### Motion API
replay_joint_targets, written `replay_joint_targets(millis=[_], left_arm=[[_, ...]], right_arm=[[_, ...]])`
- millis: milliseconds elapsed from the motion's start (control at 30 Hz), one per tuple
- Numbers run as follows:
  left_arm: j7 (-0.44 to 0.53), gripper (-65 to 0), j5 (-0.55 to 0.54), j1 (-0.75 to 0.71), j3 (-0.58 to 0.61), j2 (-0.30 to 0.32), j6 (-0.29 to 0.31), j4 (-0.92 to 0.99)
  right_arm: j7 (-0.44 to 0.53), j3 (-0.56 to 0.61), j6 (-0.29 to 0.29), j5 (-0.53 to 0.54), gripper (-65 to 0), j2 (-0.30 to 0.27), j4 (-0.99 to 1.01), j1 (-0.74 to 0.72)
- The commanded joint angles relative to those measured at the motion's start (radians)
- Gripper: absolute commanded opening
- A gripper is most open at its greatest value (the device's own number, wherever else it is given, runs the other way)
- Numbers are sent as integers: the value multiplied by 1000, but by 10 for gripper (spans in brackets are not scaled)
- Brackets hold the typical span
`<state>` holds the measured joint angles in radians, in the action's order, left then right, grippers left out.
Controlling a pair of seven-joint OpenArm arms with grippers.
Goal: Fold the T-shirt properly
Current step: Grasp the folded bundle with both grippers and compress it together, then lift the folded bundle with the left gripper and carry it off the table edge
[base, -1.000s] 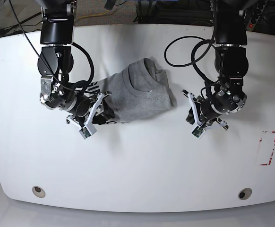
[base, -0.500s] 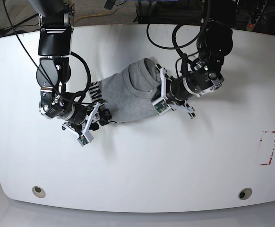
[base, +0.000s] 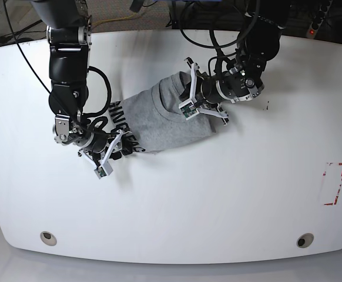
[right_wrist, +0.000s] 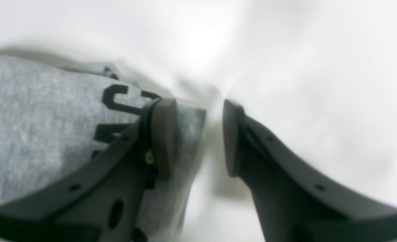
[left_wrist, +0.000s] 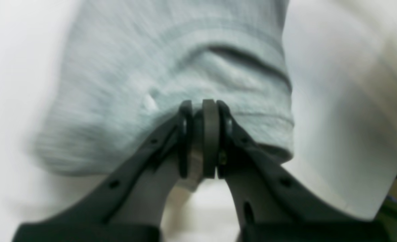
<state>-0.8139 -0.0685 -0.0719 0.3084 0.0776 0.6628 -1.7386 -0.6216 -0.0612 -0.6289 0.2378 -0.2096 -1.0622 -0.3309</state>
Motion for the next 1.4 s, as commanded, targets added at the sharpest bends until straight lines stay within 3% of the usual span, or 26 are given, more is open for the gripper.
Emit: replay_joint_targets(millis=[0, 100, 300, 500, 667, 867, 1067, 1367], left_arm=[[20, -612, -9, 57, -53, 3, -2, 65], [20, -612, -9, 96, -110, 3, -2, 125], [18, -612, -7, 223, -174, 27, -4, 260], [17, -612, -7, 292, -182, 37, -4, 285], [14, -612, -9, 326, -182, 37, -4, 268], [9, -612, -7, 317, -182, 37, -4, 145], [-124, -612, -12, 317, -179, 29, -4, 2], [-157, -612, -11, 257, -186, 31, -4, -60]], right_arm=[[13, -4, -29, -12, -447, -9, -8, -23], [12, -6, -69, -12, -447, -18, -13, 5], [3, -7, -69, -12, -447, -43, -149, 92], [-94, -7, -69, -12, -447, -47, -327, 183], [-133, -4, -69, -12, -447, -31, -454, 258], [-205, 2, -69, -12, -447, 32, -516, 289], [-220, 163, -69, -12, -449, 52, -522, 301], [-220, 341, -69, -2, -449, 106, -537, 301]])
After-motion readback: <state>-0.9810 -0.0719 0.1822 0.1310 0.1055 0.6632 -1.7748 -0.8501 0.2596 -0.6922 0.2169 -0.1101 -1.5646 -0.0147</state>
